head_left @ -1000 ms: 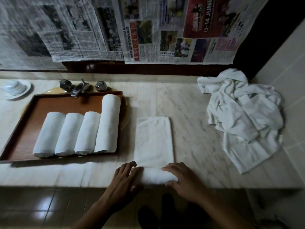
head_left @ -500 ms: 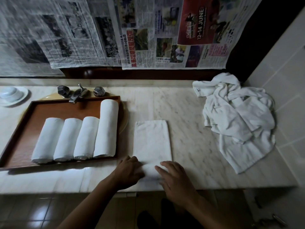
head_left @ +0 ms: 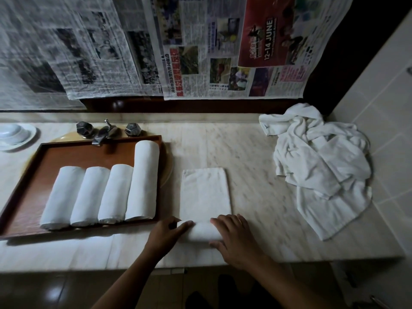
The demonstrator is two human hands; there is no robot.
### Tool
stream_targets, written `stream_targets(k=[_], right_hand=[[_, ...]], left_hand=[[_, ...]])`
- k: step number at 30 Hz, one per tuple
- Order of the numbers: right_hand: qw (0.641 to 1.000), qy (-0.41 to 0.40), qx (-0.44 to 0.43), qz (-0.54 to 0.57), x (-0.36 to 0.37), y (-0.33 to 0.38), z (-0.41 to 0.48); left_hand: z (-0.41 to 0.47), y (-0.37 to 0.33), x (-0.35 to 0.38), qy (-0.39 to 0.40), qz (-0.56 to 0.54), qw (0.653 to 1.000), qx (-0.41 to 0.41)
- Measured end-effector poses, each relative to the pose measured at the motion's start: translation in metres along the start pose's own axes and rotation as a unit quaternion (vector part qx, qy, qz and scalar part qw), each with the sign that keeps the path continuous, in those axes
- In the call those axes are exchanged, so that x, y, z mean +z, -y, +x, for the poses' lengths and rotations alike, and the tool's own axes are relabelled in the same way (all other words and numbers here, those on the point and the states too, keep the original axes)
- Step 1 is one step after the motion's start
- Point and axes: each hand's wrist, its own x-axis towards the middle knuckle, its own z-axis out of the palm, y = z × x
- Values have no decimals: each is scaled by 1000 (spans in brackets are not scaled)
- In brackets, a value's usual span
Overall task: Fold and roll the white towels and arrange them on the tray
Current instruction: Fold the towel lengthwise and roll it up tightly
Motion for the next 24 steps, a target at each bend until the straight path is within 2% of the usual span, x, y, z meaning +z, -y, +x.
stream_targets(k=[2, 5, 7, 9, 17, 21, 24], right_hand=[[1000, 20, 5, -1, -6, 0, 7], [999, 43, 5, 1, -13, -3, 16], [999, 51, 3, 3, -15, -5, 20], [998, 57, 2, -2, -17, -7, 24], [995, 87, 33, 21, -23, -11, 35], [993, 97, 30, 55, -26, -20, 29], [991, 110, 41, 70, -30, -22, 25]], left_hand=[[2, -2, 3, -45, 53, 997, 28], [-4, -2, 19, -124, 199, 957, 172], [-8, -2, 33, -106, 263, 921, 267], [-8, 2, 43, -81, 320, 893, 307], [10, -6, 34, -19, 379, 878, 293], [20, -9, 26, 8, 357, 895, 267], [18, -10, 23, 36, 356, 896, 263]])
